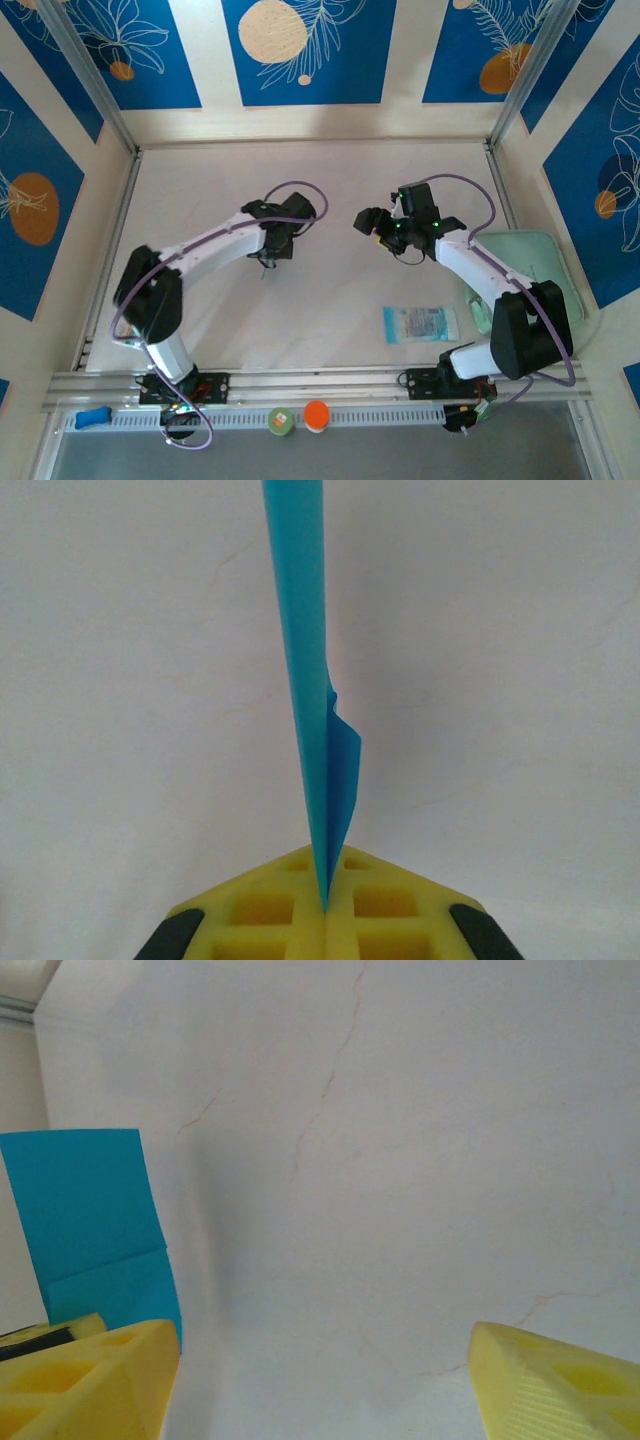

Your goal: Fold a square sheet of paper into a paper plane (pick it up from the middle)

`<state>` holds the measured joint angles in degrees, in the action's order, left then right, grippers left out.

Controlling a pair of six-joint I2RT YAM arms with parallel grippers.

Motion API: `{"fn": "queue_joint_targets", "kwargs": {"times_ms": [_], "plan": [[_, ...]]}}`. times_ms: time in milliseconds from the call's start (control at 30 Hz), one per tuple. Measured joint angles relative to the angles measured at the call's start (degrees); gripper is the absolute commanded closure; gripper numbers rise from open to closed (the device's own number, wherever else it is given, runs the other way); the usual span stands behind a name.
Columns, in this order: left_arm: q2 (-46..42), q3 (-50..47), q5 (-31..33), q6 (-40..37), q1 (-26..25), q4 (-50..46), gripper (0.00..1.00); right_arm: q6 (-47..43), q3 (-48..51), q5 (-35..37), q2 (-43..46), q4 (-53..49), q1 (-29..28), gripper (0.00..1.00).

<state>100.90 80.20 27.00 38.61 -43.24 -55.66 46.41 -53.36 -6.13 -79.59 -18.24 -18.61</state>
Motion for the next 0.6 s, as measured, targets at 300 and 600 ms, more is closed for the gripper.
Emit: {"fn": "queue_joint_targets", "kwargs": {"times_ms": [300, 600], "plan": [[13.16, 7.78, 1.84, -0.57, -4.55, -4.17, 0.69, 0.50, 0.76, 3.32, 1.44, -1.22, 1.81, 0.26], [11.37, 1.55, -15.80, 2.40, -3.45, 9.66, 0.45, 1.55, 2.29, 3.96, 2.14, -1.53, 3.78, 0.28]]}}
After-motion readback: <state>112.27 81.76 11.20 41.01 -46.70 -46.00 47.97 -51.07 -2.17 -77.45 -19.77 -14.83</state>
